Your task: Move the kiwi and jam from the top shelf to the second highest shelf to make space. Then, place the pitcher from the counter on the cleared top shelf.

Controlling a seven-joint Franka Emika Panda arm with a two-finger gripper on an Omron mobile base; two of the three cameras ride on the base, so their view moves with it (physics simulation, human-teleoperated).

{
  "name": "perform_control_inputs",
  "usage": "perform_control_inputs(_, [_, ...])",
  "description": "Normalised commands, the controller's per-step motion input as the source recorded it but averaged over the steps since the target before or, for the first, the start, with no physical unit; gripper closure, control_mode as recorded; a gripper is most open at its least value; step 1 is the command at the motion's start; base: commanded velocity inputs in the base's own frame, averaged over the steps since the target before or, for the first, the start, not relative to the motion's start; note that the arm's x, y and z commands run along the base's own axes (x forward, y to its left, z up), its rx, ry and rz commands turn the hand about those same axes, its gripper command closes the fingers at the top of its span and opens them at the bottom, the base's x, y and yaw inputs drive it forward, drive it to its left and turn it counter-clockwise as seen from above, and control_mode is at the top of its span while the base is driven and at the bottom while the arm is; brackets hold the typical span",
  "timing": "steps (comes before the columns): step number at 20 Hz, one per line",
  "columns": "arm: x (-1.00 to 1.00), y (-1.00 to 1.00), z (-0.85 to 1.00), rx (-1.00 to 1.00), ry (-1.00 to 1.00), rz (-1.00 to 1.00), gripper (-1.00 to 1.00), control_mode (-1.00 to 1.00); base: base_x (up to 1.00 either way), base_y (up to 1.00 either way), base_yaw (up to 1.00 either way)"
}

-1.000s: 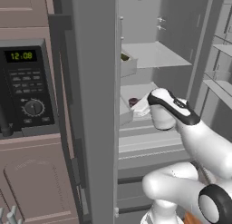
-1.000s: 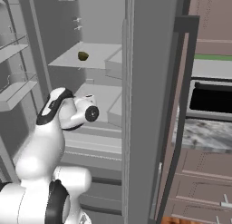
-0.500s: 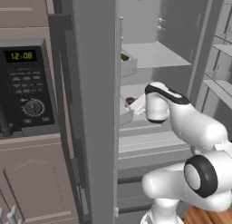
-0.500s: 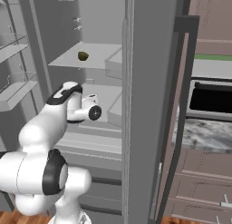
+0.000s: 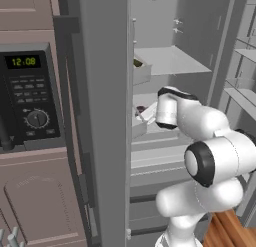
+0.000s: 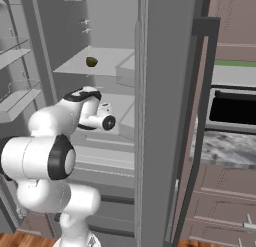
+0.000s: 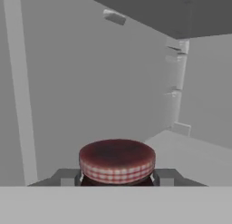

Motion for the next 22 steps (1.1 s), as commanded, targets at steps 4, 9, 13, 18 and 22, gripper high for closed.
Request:
perform_control_inputs(4, [0.36,0.0,-0.36,0.0,-0.06,0.0,1.0,-1.0,0.0,0.0,0.0])
perform_control_inputs(9, [0.36,0.0,-0.38,0.0,-0.07,0.0,1.0,-1.0,0.0,0.0,0.0])
perform_control_inputs(13, [0.42,-0.04,-0.31,0.0,-0.06,0.0,1.0,-1.0,0.0,0.0,0.0])
perform_control_inputs(18, [0.5,-0.04,-0.22,0.0,-0.04,0.0,1.0,-1.0,0.0,0.0,0.0])
perform_control_inputs(22, [0.63,0.0,-0.12,0.0,-0.04,0.0,1.0,-1.0,0.0,0.0,0.0])
